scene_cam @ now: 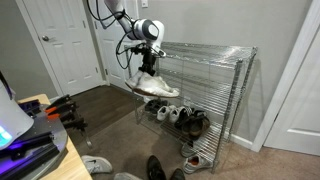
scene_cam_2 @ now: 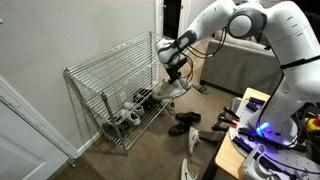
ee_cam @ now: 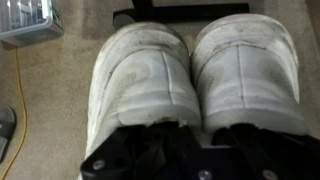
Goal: Remove the sneakers from the first to the second shelf on the shoe rack
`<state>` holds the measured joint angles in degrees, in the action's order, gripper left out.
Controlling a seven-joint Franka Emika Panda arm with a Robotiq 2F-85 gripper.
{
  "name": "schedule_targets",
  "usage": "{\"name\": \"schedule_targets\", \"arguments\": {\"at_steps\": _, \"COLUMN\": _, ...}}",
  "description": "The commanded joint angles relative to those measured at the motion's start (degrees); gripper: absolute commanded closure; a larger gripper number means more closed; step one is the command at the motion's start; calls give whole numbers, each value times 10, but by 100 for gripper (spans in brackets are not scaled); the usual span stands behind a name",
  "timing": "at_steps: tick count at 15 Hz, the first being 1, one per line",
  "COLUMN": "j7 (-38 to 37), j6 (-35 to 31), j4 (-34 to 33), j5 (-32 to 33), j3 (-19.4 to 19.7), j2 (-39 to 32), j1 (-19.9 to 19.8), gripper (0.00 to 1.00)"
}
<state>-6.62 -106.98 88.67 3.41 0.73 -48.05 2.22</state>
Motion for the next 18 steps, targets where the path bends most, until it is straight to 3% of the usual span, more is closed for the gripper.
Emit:
{"name": "schedule_targets", "arguments": {"at_steps": 1, "j7": 33, "j6": -118, "j4": 62, "j5": -14, "j3": -9, "j2": 37, "j1": -15, "gripper": 95}}
{"name": "schedule_targets", "arguments": {"at_steps": 13, "j7": 113, "j6": -398, "j4": 174, "j5": -37, "j3": -53, "j2": 37, "j1": -52, "gripper": 95}}
{"name": "schedule_targets", "arguments": {"at_steps": 18, "j7": 136, "j6": -422, "j4": 157, "j5": -45, "j3": -82, "j2": 9, "j1": -64, "gripper": 95}}
